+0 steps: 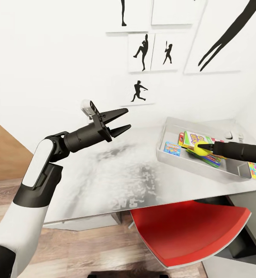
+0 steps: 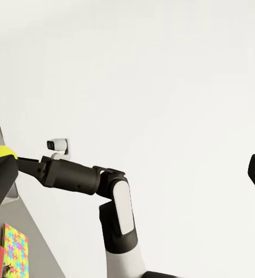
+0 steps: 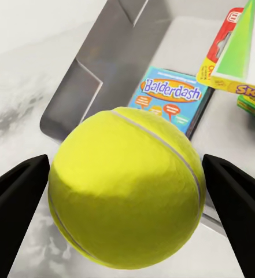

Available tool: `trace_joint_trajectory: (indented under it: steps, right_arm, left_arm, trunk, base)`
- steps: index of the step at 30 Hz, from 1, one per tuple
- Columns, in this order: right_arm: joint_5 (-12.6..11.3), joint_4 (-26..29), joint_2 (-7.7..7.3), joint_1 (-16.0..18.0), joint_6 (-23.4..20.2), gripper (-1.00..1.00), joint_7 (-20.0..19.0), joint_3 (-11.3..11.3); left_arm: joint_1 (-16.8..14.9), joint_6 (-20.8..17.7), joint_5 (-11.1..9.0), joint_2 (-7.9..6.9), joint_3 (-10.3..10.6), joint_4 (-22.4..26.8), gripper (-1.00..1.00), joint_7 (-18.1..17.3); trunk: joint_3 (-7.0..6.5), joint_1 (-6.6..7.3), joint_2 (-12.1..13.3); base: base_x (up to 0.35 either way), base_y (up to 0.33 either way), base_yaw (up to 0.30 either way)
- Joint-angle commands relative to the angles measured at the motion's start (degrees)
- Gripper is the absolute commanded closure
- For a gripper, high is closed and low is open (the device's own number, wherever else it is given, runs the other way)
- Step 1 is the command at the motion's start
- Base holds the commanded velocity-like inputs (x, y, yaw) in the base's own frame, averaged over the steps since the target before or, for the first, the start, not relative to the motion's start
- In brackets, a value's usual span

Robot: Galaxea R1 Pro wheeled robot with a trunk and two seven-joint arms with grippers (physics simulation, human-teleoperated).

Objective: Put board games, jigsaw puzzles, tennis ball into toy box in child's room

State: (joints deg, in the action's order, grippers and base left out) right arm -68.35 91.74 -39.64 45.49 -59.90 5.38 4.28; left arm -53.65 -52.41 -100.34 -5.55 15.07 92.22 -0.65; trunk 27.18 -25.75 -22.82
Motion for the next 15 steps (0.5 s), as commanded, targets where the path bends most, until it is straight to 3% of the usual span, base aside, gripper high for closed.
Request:
trace_joint_trajectory:
  steps: [1,15]
  right_arm:
    - [-0.6,0.0,-0.05,0.1,-0.1,1.00,0.6,0.1]
    - [-0.4,-0.4,0.25,0.4,-0.1,1.00,1.0,-0.2]
  left_arm:
    - [-0.1,-0.1,0.0,-0.04,0.0,0.0,-1.00,-0.1]
    - [-0.1,-0.1,0.0,-0.02,0.1,0.0,-1.00,-0.1]
  trunk:
    - [0.09,-0.03,-0.1]
    - [0.10,-0.03,-0.1]
  base:
    - [0.000,0.000,0.000]
    - [0.000,0.000,0.000]
